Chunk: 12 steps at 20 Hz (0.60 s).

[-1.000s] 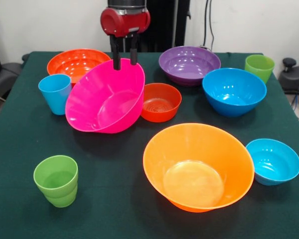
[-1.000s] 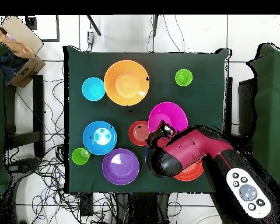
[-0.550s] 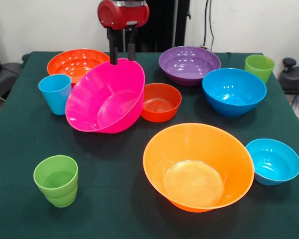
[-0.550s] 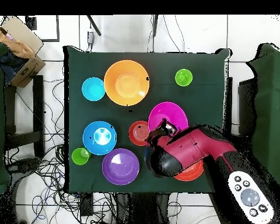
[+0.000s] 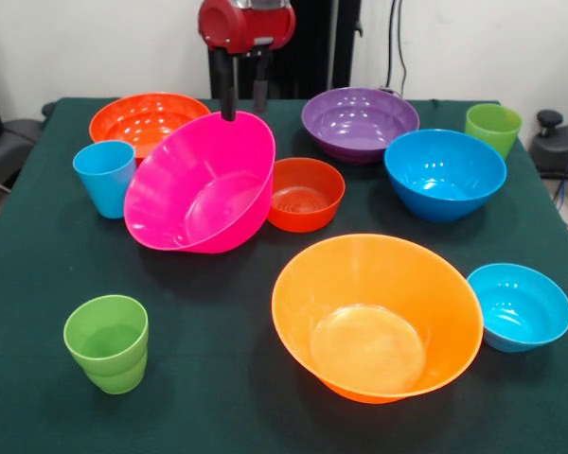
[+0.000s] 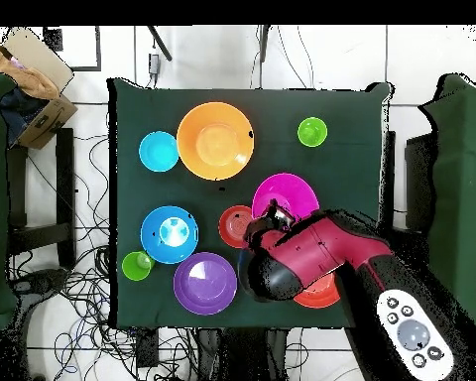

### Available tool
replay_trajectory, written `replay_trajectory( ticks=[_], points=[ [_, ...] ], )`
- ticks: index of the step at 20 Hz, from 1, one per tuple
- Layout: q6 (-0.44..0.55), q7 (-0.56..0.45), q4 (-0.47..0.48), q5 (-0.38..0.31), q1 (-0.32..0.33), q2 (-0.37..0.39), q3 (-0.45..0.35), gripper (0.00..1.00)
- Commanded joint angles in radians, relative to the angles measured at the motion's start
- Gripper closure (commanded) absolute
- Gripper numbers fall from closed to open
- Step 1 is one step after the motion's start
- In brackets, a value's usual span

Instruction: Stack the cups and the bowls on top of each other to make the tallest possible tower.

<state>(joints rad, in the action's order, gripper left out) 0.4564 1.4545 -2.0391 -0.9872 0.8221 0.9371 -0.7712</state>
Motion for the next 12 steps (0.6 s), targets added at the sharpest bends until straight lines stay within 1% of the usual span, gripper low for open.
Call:
replay_trajectory(
  ticks=[1, 7, 9, 12],
  points=[
    [-0.019, 0.064, -0.043, -0.071, -0.079, -0.006, 0.068, 0.00],
    [-0.036, 0.061, -0.033, -0.074, -0.094, -0.015, 0.093, 0.00],
    [-0.044, 0.069, -0.027, -0.085, -0.102, -0.024, 0.105, 0.00],
    [-0.078, 0.113, -0.003, -0.136, -0.135, -0.058, 0.149, 0.00]
  ],
)
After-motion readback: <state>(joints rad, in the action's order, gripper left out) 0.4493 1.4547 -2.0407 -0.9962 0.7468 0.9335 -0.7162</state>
